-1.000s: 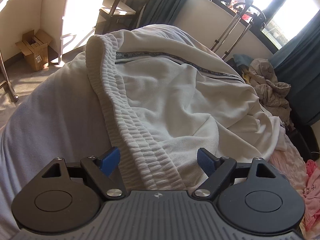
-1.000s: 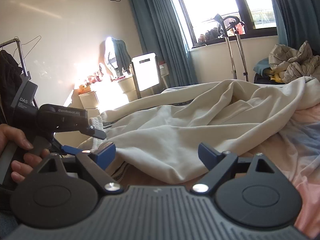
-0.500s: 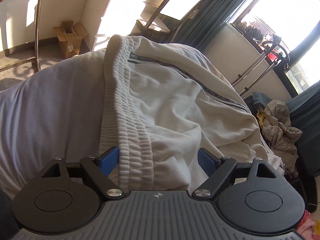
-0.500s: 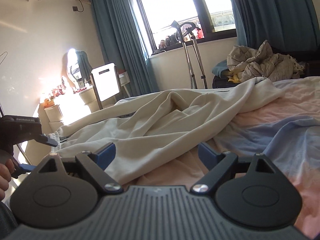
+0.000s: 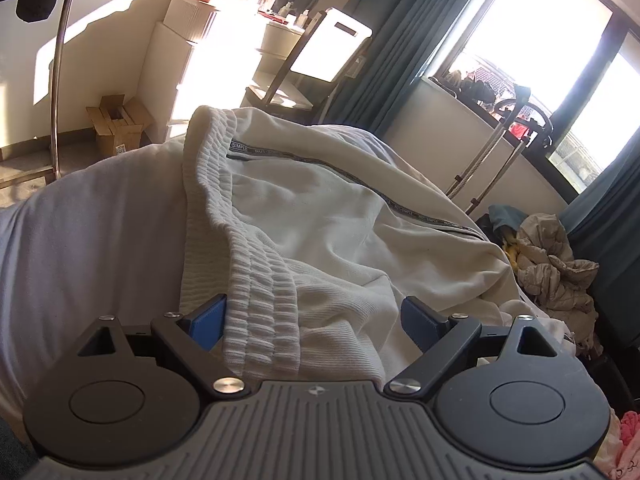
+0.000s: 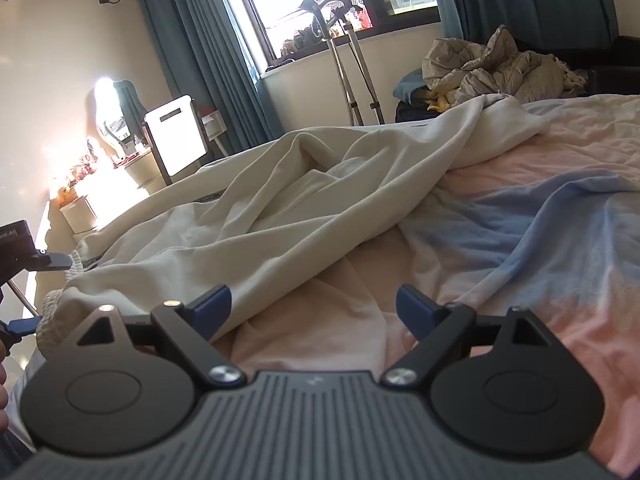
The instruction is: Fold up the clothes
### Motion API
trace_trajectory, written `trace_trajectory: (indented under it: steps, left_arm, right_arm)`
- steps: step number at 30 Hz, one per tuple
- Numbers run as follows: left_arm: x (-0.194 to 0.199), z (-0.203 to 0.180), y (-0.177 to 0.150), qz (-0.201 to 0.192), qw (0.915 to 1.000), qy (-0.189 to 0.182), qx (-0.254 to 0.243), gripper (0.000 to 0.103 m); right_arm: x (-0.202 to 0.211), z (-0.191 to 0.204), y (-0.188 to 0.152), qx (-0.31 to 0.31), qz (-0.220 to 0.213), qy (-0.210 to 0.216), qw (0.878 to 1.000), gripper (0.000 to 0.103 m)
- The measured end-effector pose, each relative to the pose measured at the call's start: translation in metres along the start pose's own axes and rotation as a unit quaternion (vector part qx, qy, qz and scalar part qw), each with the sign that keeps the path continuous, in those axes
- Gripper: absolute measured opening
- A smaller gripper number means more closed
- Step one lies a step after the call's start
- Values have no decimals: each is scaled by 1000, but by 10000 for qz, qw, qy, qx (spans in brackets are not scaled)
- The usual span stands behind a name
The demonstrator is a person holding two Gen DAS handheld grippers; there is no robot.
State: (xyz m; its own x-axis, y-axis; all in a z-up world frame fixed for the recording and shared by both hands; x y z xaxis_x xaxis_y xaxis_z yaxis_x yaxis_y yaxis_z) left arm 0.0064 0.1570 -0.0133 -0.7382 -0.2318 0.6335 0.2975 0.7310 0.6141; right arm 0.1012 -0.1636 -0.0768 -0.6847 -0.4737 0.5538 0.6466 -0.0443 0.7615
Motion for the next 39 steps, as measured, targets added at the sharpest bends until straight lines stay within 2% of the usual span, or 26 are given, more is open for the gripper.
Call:
trace_trajectory:
  steps: [3,6,10,11,14,18,21,24,26,28,33,36,37,38,39]
  left_arm:
    - [-2,10,3,-78,9999,-113,104,92]
    - [15,8,8,-480,9980,-401,-29,92]
    - [37,-6,5,-837,9907,-1042,-257,92]
    - [40,-12,2,-825,9886,-1206,-360,92]
    - [33,-27,-15,-387,9833,-1691,-555,92]
    - [-3,-29,-39,637,9795,-1880,-349,92]
    - [-27,-16,-43,955,9812,-1675,93,93]
    - [-55,-2,-49,1422,9750,-1559,702,93]
    - [-76,15,-56,1808,9643,-1347,1391,93]
    - [-95,36,-61,2022,9472,-1252,2152,93]
    - [-113,61,-51,1752,9171,-1435,3282,92]
    - [-113,62,-37,1407,9305,-1313,3115,74]
    - [-113,62,-33,1324,9356,-1231,3031,58]
    - [-112,62,-28,1244,9419,-1115,2914,37]
    - [-110,61,-22,1168,9481,-1003,2782,28]
  right_arm:
    - [-8,1,-2,67,66,-110,9999,90]
    - [-14,1,-3,131,103,-273,9995,90]
    - [-17,-2,-6,161,105,-420,9989,90]
    - [-17,-2,-6,189,86,-455,9988,90]
    - [-16,-6,-6,215,43,-534,9983,90]
    - [-13,-11,-6,108,6,-537,9985,90]
    - [-12,-15,-7,-6,29,-580,9983,90]
    - [-10,-19,-8,-173,93,-483,9986,90]
    - [-9,-19,-9,-153,143,-494,9986,90]
    - [-9,-17,-9,-62,116,-531,9985,90]
    - [-7,-18,-7,-89,68,-451,9989,90]
    - [-6,-22,-6,-125,37,-498,9987,90]
    - [-6,-23,-6,-150,34,-513,9986,90]
    - [-6,-25,-6,-183,33,-524,9985,90]
    - [-6,-27,-6,-208,24,-540,9983,90]
Point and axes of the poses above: each gripper's, at about its wrist camera, not at the fingertips, and x roughly against the way its jaws point, z to its left, y to its top, the point moved 5 cm from there along -x, roughly the way its jaws point, and after that the axes turned 6 degrees about z, right-handed, at the moved point
